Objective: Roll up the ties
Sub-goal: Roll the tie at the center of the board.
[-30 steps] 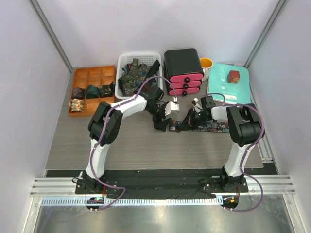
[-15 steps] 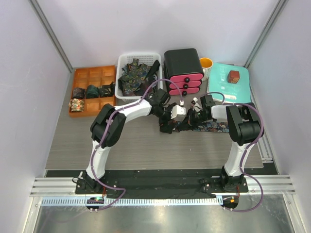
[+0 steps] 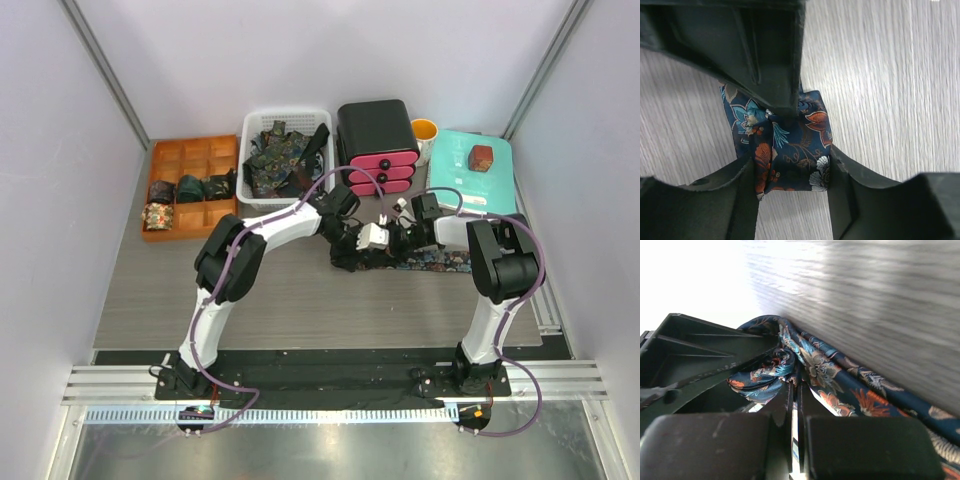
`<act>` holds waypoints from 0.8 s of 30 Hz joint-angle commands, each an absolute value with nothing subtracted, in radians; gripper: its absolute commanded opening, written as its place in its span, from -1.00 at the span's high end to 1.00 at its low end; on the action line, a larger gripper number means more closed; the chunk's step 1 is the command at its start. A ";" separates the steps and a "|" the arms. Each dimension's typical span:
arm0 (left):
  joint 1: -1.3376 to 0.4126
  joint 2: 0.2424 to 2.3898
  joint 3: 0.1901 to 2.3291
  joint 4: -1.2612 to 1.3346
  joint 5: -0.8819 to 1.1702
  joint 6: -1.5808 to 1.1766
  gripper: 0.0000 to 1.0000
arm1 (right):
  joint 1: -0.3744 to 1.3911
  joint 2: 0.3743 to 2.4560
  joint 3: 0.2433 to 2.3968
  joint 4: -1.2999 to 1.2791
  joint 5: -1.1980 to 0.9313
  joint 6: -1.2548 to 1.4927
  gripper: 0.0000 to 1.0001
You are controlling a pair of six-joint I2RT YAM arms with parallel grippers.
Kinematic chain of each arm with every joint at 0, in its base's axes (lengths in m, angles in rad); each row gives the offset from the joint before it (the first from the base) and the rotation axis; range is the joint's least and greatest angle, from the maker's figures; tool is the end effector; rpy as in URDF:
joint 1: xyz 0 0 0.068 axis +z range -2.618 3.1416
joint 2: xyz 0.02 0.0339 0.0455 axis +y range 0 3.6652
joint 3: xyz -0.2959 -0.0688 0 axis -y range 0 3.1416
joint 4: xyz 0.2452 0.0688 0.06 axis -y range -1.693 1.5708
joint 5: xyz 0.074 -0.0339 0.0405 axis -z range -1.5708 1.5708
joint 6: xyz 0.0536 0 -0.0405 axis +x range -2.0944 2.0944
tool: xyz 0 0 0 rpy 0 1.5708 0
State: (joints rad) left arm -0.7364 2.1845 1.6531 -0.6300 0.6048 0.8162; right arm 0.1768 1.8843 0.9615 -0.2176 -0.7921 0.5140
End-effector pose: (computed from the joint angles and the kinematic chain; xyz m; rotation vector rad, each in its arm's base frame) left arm 0.3346 -0.3444 0.1745 1.9456 1.7405 -0.7905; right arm 0.3415 0.0998 0.1342 0.2123 2.7351 1.2770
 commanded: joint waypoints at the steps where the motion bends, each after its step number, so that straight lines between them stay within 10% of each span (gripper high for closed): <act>1: -0.730 2.197 1.669 -0.791 0.621 0.937 0.08 | 0.204 1.816 1.000 -0.202 -0.779 0.531 0.98; 16: -0.684 2.194 1.684 -1.022 0.670 1.204 0.39 | 0.235 1.908 1.101 -0.226 -0.790 0.480 0.98; 24: -0.667 2.132 1.652 -0.905 0.660 1.066 -0.31 | 0.238 2.025 1.055 -0.154 -0.741 0.468 0.97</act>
